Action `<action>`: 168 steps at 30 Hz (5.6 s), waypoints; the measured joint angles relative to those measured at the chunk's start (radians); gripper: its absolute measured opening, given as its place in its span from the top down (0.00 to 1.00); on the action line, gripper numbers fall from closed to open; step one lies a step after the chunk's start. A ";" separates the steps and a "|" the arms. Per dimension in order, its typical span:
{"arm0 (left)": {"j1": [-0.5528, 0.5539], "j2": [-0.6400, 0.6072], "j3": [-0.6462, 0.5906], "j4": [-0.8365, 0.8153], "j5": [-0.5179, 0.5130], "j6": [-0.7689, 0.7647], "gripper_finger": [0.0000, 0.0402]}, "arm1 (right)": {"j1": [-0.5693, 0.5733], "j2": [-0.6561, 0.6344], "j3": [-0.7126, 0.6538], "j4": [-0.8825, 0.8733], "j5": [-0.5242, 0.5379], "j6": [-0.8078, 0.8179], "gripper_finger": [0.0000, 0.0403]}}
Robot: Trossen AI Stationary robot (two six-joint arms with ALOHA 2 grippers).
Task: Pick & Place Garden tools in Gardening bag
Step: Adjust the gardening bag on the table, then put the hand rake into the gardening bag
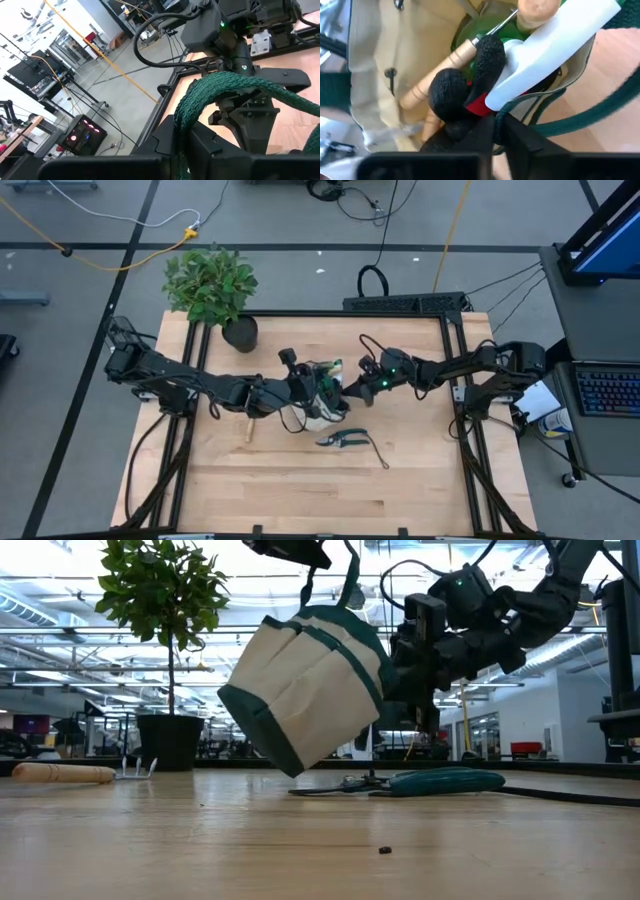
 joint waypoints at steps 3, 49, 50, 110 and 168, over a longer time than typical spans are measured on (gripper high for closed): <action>0.000 0.000 0.000 -0.009 0.000 -0.001 0.93 | 0.000 -0.006 0.000 0.002 0.000 -0.045 0.98; 0.047 0.010 0.000 -0.403 0.237 -0.225 0.72 | -0.010 -0.381 0.001 -0.458 0.132 -0.297 1.00; 0.047 0.010 0.000 -0.403 0.237 -0.230 0.69 | -0.010 -0.381 0.001 -0.446 0.131 -0.297 1.00; -0.069 0.009 -0.282 -1.066 0.562 -1.670 0.38 | 0.061 -0.592 0.001 -0.441 0.131 -0.501 0.55; -0.017 -0.011 0.322 -0.948 0.395 -0.241 0.81 | 0.218 -0.653 0.000 -0.807 0.462 -0.719 0.55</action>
